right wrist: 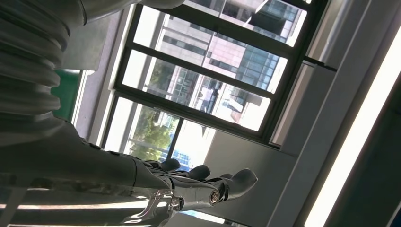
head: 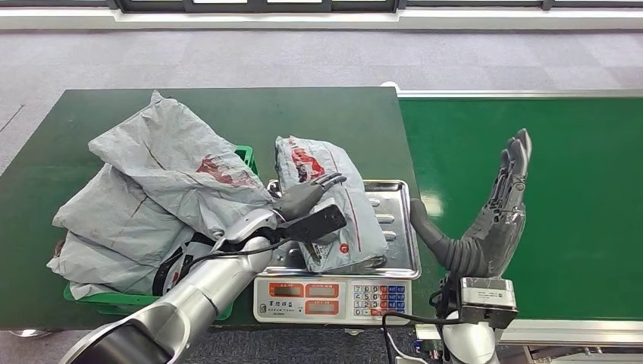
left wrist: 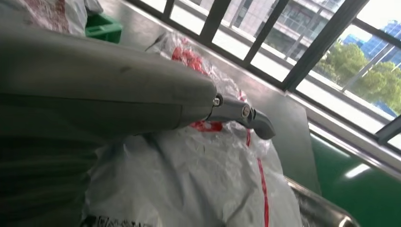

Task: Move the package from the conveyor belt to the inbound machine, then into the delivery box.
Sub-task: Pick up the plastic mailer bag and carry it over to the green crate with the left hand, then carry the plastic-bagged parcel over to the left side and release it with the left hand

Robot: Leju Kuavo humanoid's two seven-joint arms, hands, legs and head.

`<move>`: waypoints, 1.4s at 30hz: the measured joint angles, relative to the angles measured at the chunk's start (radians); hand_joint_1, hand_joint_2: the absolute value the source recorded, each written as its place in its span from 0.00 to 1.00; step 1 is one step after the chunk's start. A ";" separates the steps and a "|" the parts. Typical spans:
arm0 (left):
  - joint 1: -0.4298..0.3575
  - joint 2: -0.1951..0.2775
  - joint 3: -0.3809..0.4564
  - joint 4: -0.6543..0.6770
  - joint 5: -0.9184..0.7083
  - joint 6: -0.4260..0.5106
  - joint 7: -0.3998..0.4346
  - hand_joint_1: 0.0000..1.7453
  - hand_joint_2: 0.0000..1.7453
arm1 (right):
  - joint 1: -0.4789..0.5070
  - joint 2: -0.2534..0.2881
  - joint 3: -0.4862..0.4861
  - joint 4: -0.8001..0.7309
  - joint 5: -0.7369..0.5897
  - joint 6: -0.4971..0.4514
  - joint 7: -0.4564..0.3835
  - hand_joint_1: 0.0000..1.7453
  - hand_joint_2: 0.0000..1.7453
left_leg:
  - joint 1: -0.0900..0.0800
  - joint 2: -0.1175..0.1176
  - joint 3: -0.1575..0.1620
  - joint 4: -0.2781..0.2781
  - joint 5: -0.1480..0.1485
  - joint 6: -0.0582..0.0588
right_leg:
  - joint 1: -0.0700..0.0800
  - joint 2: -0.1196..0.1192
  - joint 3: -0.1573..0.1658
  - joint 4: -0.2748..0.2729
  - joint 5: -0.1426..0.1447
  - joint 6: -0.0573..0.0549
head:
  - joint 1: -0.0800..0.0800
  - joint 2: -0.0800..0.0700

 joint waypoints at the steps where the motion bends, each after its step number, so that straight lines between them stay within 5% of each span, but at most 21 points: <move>1: -0.005 -0.002 -0.007 0.014 0.001 -0.008 0.000 0.75 1.00 | 0.001 0.000 0.000 0.001 0.000 0.001 0.000 0.00 1.00 | 0.000 0.000 0.000 0.000 0.000 0.000 | 0.000 0.000 0.000 0.000 0.000 0.000 | 0.000 0.000; 2: -0.009 -0.004 -0.015 0.029 0.003 -0.016 0.000 1.00 1.00 | 0.002 -0.001 0.000 0.002 -0.001 0.002 0.000 0.00 1.00 | 0.000 0.000 0.000 0.000 0.000 0.000 | 0.000 0.000 0.000 0.000 0.000 0.000 | 0.000 0.000; 13: -0.046 0.003 -0.073 0.087 0.028 -0.006 -0.017 1.00 1.00 | 0.006 -0.001 0.000 0.009 0.001 0.012 0.000 0.00 1.00 | 0.000 -0.001 0.000 0.000 0.000 0.000 | 0.000 0.000 0.001 0.000 0.000 0.000 | 0.000 0.000; 23: -0.054 0.062 -0.075 -0.006 -0.011 0.250 0.006 1.00 1.00 | 0.013 -0.001 0.000 0.009 0.002 0.014 0.000 0.00 1.00 | 0.000 -0.001 0.000 0.000 0.001 -0.001 | 0.000 0.000 0.000 0.001 0.000 0.000 | 0.000 0.000; 25: -0.052 0.080 -0.077 -0.047 -0.085 0.360 0.038 1.00 1.00 | 0.013 -0.001 0.000 0.008 0.002 0.015 0.001 0.00 1.00 | 0.000 0.000 0.000 0.000 0.001 -0.001 | 0.000 0.000 0.000 0.001 0.000 0.000 | 0.000 0.000; 29: -0.050 0.142 -0.080 -0.186 -0.484 0.610 0.197 1.00 1.00 | 0.014 0.000 0.000 0.008 0.000 0.027 0.003 0.00 1.00 | 0.000 -0.001 0.000 0.000 0.001 -0.001 | 0.000 0.000 0.000 0.001 0.000 0.000 | 0.000 0.000; 32: -0.037 0.197 -0.077 -0.322 -0.766 0.668 0.297 1.00 1.00 | 0.014 0.000 0.000 0.008 -0.002 0.032 0.000 0.00 1.00 | 0.000 -0.001 0.000 0.000 0.001 -0.001 | 0.000 0.000 0.000 0.001 0.000 -0.001 | 0.000 0.000; 36: -0.055 0.281 -0.107 -0.470 -0.807 0.674 0.491 1.00 1.00 | 0.023 0.000 0.000 0.008 -0.009 0.032 -0.007 0.00 1.00 | 0.001 0.000 -0.001 0.000 0.001 -0.001 | 0.000 0.000 -0.001 0.001 0.000 -0.001 | 0.000 0.000; 42: -0.201 0.455 -0.333 -0.594 -0.808 0.675 0.913 1.00 1.00 | 0.054 -0.001 0.000 0.008 -0.027 0.024 -0.033 0.00 1.00 | 0.001 -0.001 -0.001 -0.001 0.002 -0.002 | 0.001 0.000 -0.001 0.001 0.000 -0.001 | 0.000 0.000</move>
